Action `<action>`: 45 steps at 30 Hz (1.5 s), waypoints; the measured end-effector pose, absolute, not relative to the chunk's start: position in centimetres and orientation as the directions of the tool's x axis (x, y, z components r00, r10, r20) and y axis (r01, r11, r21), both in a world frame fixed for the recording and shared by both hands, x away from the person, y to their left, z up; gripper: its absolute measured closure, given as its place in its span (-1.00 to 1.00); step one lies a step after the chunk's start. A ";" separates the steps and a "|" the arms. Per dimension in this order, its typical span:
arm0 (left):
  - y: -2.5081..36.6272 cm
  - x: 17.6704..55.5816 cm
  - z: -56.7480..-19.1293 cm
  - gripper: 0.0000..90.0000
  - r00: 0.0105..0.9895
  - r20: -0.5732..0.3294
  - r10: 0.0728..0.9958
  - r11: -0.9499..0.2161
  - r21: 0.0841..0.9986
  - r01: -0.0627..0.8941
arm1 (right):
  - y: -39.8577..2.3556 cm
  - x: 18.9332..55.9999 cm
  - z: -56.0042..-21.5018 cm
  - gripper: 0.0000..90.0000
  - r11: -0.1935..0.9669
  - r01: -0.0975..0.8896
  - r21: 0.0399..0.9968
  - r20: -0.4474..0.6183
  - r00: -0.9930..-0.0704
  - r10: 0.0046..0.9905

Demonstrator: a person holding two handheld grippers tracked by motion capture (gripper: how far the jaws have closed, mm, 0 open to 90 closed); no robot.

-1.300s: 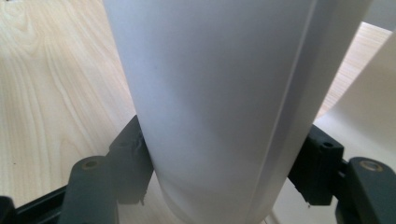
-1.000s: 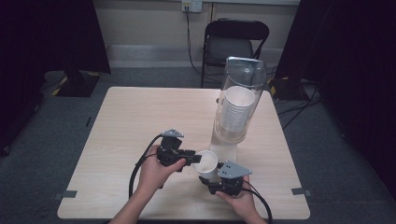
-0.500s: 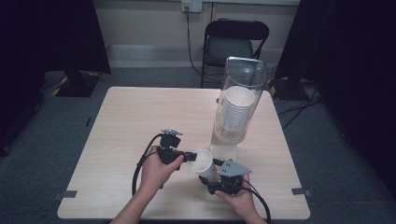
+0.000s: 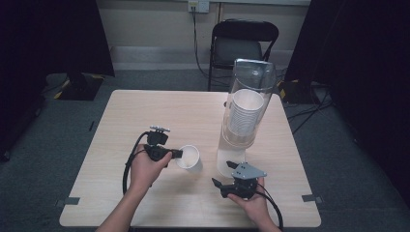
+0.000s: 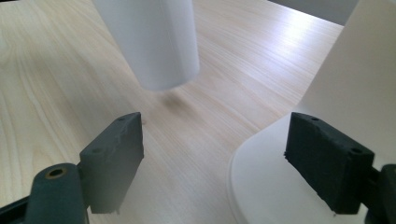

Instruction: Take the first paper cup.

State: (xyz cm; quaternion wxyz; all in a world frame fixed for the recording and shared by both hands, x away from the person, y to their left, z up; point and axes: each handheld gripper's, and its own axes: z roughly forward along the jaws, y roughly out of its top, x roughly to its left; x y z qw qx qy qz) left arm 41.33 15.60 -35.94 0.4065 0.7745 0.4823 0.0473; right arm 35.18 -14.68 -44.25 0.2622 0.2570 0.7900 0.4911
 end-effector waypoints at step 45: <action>21.4 40.5 -36.6 -0.01 0.520 -0.295 0.802 -0.108 0.784 0.612 | -18.3 36.2 -43.8 -0.59 0.333 0.253 0.908 -0.101 -0.640 0.762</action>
